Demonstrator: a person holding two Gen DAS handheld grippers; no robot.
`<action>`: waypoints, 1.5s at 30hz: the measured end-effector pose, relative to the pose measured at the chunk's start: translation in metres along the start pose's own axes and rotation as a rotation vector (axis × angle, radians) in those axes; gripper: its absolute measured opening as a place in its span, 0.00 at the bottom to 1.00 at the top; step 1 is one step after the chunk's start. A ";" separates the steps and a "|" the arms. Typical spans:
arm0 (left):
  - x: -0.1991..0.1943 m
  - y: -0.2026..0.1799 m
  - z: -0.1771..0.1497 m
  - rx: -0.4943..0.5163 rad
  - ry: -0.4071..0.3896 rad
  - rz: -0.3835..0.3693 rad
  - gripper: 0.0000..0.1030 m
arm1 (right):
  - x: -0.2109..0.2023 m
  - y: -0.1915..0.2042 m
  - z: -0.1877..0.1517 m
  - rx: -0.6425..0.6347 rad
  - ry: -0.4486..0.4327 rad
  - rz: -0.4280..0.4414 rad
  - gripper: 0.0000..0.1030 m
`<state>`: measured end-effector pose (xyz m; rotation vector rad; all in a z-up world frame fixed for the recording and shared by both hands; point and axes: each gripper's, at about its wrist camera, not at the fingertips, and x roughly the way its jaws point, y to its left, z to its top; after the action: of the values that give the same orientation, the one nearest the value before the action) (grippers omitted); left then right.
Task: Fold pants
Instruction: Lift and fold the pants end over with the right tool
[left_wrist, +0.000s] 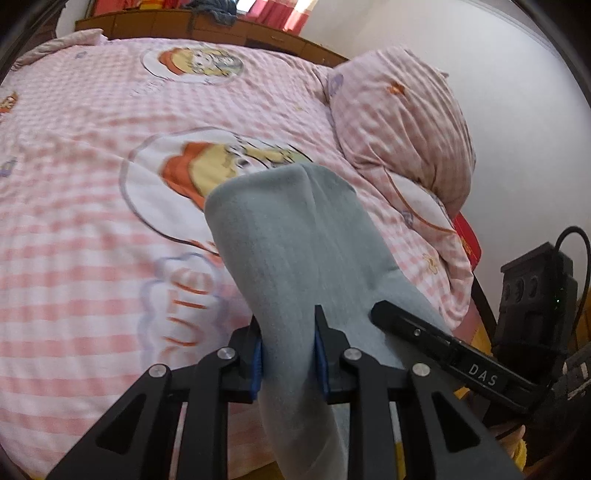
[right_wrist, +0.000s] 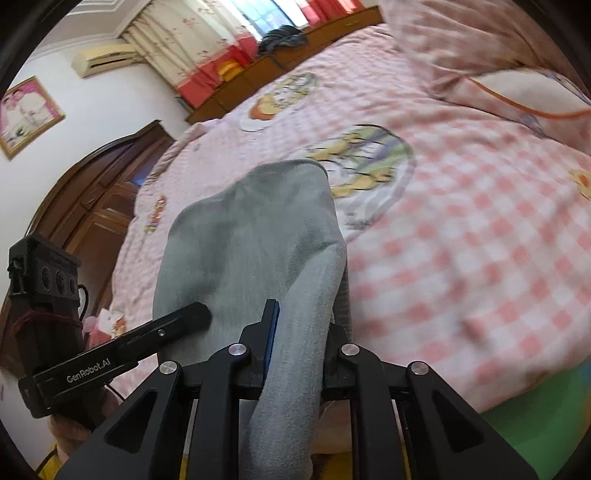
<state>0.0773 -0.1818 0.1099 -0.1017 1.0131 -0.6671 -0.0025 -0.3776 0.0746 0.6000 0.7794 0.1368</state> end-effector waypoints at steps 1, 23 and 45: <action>-0.009 0.008 0.001 0.000 -0.009 0.011 0.22 | 0.003 0.008 0.000 -0.009 -0.001 0.008 0.17; -0.070 0.208 0.013 -0.017 0.030 0.132 0.24 | 0.147 0.168 -0.031 -0.162 0.132 0.074 0.17; -0.065 0.219 0.013 -0.120 -0.117 0.302 0.33 | 0.117 0.188 -0.043 -0.346 0.067 0.009 0.27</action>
<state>0.1674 0.0267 0.0830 -0.0890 0.9314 -0.3217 0.0697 -0.1642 0.0821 0.2721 0.7954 0.2949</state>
